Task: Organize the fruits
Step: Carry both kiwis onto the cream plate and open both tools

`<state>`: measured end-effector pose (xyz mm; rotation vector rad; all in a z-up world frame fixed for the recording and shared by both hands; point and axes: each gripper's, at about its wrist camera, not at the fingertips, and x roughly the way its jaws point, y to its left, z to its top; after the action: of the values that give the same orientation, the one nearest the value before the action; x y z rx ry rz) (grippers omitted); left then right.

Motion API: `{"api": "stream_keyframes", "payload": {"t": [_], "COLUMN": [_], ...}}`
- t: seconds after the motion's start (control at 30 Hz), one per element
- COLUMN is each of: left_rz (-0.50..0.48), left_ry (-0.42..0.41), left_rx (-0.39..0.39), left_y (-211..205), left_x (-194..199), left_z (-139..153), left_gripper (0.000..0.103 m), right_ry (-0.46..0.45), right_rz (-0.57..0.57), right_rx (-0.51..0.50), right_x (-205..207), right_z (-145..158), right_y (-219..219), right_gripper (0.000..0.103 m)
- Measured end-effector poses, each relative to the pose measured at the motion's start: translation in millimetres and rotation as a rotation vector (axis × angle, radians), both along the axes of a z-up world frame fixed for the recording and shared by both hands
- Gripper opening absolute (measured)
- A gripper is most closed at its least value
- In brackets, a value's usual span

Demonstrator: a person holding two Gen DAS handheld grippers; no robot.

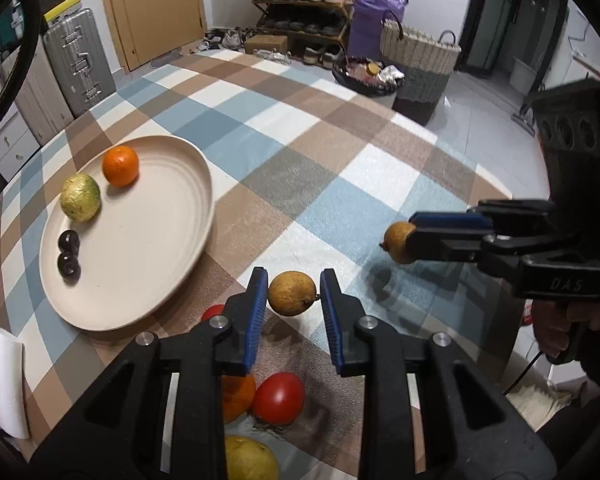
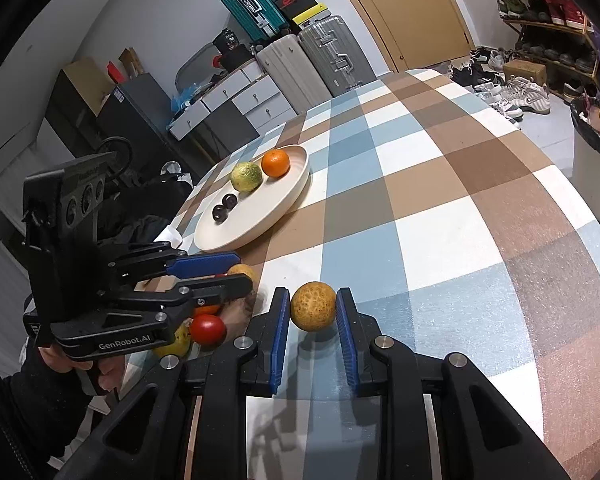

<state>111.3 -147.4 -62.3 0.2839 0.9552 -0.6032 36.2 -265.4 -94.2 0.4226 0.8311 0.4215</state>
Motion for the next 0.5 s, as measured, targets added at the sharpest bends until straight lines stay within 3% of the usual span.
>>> {"api": "stream_keyframes", "payload": {"t": [0.27,0.5], "left_rz": [0.067,0.137], "left_ry": [-0.047,-0.039], "left_rx": [-0.076,-0.193], "left_y": [29,66], "left_x": [8,36], "left_z": [30,53], "left_gripper": [0.024,0.024], "right_ry": [-0.021,-0.076], "right_rz": [0.035,0.076], "right_rx": [0.006,0.004], "right_x": [15,51], "right_z": [16,44], "right_y": [12,32], "right_gripper": [0.024,0.024]}}
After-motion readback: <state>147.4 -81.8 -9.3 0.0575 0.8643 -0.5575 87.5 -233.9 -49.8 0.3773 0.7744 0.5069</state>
